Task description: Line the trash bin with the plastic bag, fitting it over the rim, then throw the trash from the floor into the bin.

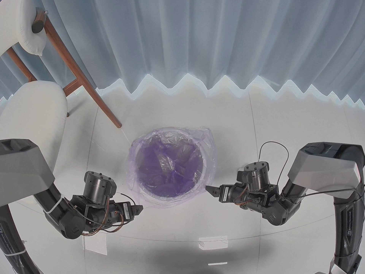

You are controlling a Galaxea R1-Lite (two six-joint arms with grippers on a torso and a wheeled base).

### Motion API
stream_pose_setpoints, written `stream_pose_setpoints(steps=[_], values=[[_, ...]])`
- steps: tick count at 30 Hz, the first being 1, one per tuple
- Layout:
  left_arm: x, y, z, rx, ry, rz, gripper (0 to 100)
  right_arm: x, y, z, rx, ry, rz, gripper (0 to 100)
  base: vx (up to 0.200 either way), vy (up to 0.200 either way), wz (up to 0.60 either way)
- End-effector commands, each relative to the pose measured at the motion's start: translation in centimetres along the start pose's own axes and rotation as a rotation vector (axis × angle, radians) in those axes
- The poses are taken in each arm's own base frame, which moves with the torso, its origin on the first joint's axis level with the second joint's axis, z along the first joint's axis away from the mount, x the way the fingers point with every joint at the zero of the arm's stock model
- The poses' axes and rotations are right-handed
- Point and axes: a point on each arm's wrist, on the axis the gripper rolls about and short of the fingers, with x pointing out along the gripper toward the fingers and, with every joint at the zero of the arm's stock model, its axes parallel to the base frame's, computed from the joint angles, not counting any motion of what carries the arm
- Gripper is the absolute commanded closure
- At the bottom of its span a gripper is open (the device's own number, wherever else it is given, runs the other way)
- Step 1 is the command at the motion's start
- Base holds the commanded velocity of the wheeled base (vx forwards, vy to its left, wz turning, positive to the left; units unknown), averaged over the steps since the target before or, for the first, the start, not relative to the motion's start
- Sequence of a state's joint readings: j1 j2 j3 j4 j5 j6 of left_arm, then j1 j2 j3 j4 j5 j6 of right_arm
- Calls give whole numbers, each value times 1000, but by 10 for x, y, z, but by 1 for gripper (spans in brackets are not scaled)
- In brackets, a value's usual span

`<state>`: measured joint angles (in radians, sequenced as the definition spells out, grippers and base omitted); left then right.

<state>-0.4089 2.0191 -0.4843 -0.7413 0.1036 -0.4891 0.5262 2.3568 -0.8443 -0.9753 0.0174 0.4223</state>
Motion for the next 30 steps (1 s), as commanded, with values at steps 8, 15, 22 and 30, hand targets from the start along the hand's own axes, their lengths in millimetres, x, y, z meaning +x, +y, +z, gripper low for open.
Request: stream_pose_setpoints(steps=[8, 15, 22, 30], values=[[53, 23, -31, -7, 19, 149, 0, 33, -9, -1, 11, -24, -26, 0, 0, 0, 0], [74, 29, -27, -34, -39, 173, 0, 49, -13, 1, 16, -26, -37, 0, 0, 0, 0], [76, 20, -31, -28, -49, 142, 0, 55, -30, 2, 34, -28, -88, 0, 0, 0, 0], [13, -1, -43, 17, -161, -6, 0, -3, -43, -6, 55, 53, -154, 0, 0, 0, 0]])
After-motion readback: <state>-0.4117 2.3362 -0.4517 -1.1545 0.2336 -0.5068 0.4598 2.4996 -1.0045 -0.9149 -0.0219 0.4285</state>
